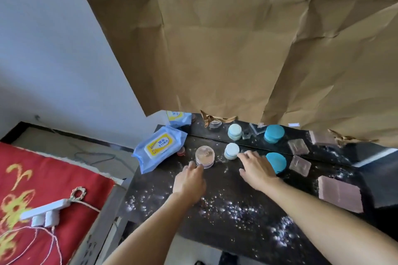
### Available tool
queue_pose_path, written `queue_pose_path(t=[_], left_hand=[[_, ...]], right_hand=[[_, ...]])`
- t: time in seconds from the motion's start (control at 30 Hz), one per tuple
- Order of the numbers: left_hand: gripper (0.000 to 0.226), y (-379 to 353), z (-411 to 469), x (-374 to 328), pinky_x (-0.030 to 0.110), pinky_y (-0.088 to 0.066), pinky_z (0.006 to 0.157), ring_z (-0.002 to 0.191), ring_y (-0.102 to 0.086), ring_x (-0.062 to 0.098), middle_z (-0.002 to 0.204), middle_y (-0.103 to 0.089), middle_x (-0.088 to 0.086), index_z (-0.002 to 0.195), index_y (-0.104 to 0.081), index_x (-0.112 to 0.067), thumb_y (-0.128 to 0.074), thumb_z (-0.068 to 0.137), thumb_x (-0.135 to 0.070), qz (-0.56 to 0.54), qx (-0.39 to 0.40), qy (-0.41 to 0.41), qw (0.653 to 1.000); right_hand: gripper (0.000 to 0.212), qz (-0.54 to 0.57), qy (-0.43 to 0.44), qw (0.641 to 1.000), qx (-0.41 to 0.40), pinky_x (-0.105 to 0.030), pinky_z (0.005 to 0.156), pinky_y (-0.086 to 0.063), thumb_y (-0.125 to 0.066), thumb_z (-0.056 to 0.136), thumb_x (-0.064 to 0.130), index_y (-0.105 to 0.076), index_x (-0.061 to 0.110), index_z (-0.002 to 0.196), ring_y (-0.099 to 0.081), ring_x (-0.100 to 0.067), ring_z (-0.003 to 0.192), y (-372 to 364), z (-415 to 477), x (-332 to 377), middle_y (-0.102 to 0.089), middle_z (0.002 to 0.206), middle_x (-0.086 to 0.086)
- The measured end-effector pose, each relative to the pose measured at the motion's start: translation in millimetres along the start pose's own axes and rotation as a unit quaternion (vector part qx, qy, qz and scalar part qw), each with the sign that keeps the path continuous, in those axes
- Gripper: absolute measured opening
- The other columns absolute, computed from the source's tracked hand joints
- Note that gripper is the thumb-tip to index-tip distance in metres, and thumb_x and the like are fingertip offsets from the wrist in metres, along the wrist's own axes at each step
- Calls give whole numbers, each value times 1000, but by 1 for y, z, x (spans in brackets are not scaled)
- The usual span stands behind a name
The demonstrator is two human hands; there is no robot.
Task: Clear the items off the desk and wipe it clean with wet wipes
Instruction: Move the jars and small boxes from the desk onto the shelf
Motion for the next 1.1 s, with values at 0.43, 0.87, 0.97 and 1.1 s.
queue_pose_path(t=[0.43,0.87,0.97,1.1], left_hand=[[78,-47,107,1,38,-40,96,123,-36,31,145,-20,10,144,-18,-28,-59,79,-13,44,68,-14,997],[58,-41,99,4,35,-43,84,101,-49,30,117,-36,7,124,-37,-24,-66,74,-23,6,66,-48,997],[67,-29,87,0,35,-45,75,95,-53,30,116,-32,5,121,-37,-26,-74,66,-28,-9,76,-73,994],[76,-21,75,-30,35,-49,82,103,-52,29,118,-31,4,123,-34,-27,-78,61,-33,8,91,-143,985]], right_hand=[[65,15,44,999,25,-41,89,-39,-62,78,31,-39,27,139,-50,-25,114,-45,89,-9,-51,130,0],[47,43,6,997,-70,-38,75,-45,-76,66,35,-52,16,101,-56,-27,82,-14,64,-2,-56,91,-5],[43,131,-53,987,-74,-36,64,-46,-70,71,31,-47,15,104,-56,-27,81,-4,32,-15,-50,101,-6],[42,143,-135,976,-95,-35,59,-47,-69,66,30,-49,17,101,-57,-25,84,2,-26,-38,-50,101,-2]])
Point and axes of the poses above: each hand's wrist, its own z-axis towards the middle knuckle, its own y-axis out of the back of the hand, x = y × z, the point moved 10 cm from there along z, towards the middle knuckle
